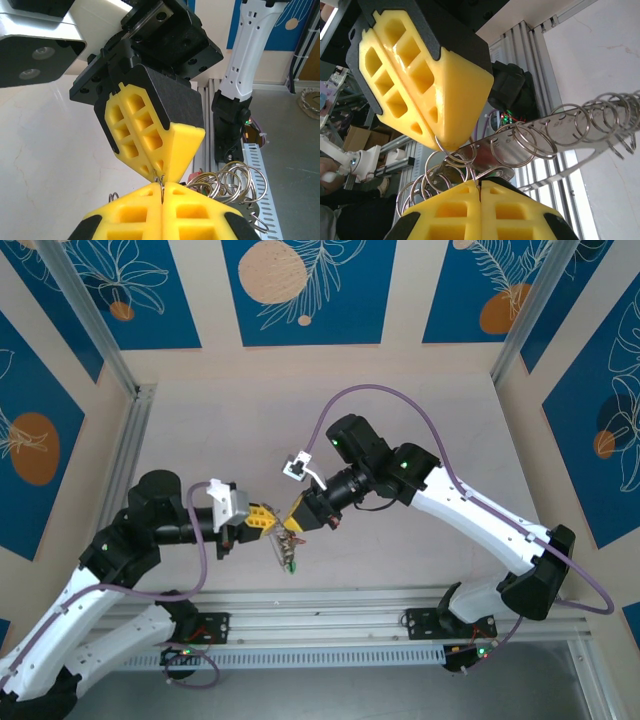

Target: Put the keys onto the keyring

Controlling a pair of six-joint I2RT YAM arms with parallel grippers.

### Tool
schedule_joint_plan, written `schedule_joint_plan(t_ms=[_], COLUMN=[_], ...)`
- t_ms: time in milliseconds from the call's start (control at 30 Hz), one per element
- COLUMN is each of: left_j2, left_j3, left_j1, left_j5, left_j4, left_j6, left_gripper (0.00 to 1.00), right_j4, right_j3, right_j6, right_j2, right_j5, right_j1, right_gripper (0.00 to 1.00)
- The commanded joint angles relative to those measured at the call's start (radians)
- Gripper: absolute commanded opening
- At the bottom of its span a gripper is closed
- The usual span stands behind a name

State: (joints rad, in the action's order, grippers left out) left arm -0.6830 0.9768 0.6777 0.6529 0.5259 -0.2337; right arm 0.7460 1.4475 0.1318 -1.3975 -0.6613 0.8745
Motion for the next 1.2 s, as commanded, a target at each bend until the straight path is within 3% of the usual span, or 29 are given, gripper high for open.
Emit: schedule_joint_plan(t_ms=[0, 133, 300, 433, 567, 767, 1167], left_j2=[0.035, 0.052, 0.056, 0.056, 0.039, 0.031, 0.012], left_j3=[0.008, 0.007, 0.008, 0.009, 0.017, -0.036, -0.06], left_j1=[0.017, 0.017, 0.019, 0.023, 0.028, 0.036, 0.07], left_j5=[0.042, 0.036, 0.04, 0.052, 0.116, 0.21, 0.213], left_j4=[-0.104, -0.125, -0.147, -0.171, -0.211, -0.412, -0.501], left_j6=[0.03, 0.049, 0.07, 0.087, 0.13, 0.277, 0.343], left_gripper=[0.0, 0.0, 0.0, 0.0, 0.0, 0.0, 0.0], right_j4=[0.001, -0.059, -0.071, -0.092, -0.162, -0.25, -0.361], right_j3=[0.012, -0.031, -0.047, -0.073, -0.114, -0.134, -0.114], right_j6=[0.013, 0.029, 0.036, 0.0, -0.049, -0.086, -0.116], right_j2=[-0.006, 0.048, 0.122, 0.224, 0.333, 0.353, 0.286], right_j5=[-0.011, -0.009, 0.059, 0.197, 0.246, 0.242, 0.175], right_j1=[-0.014, -0.012, -0.01, 0.024, 0.079, 0.122, 0.136], right_gripper=[0.1, 0.23, 0.31, 0.31, 0.31, 0.27, 0.24])
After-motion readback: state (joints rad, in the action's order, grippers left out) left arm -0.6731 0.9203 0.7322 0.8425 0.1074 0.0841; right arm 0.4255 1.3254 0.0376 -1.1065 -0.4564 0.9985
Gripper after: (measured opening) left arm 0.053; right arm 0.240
